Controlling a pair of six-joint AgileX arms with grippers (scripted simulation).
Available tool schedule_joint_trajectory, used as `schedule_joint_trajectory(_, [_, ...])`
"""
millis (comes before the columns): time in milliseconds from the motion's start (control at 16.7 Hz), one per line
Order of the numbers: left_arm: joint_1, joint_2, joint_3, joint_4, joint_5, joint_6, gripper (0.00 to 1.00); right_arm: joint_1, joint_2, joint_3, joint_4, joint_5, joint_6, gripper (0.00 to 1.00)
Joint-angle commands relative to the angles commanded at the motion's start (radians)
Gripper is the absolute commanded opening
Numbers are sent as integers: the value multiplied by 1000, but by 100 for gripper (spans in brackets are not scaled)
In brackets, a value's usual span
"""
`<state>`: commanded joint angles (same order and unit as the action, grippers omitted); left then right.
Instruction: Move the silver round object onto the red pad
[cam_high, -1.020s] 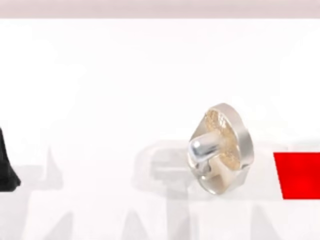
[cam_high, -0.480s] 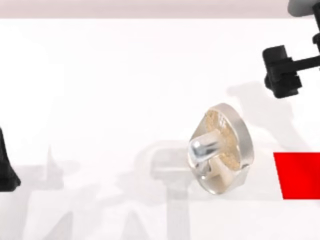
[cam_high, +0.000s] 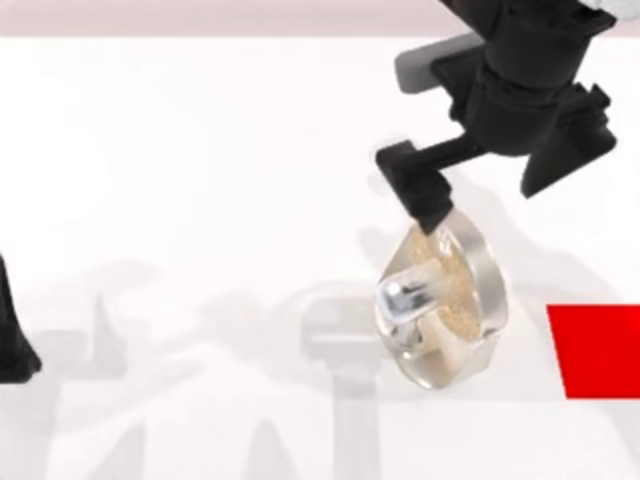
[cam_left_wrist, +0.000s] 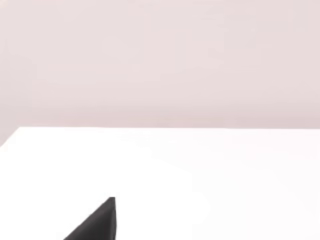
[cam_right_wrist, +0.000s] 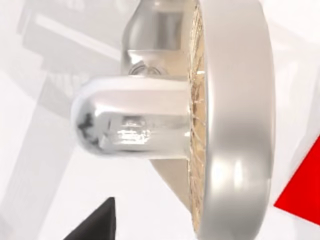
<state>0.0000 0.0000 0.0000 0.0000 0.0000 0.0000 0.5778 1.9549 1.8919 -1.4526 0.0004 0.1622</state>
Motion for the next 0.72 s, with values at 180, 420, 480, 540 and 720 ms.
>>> schedule_joint_trajectory(180, [0, 0, 0, 0, 0, 0, 100, 18, 56, 54, -52, 1, 5, 100])
schedule_joint_trajectory(420, [0, 0, 0, 0, 0, 0, 100, 13, 54, 51, -49, 1, 5, 100])
schedule_joint_trajectory(480, [0, 0, 0, 0, 0, 0, 100, 13, 54, 47, -46, 1, 4, 100])
schedule_joint_trajectory(540, [0, 0, 0, 0, 0, 0, 100, 15, 52, 33, -32, 1, 3, 100])
schedule_joint_trajectory(720, [0, 0, 0, 0, 0, 0, 100, 16, 45, -61, 52, 1, 4, 100])
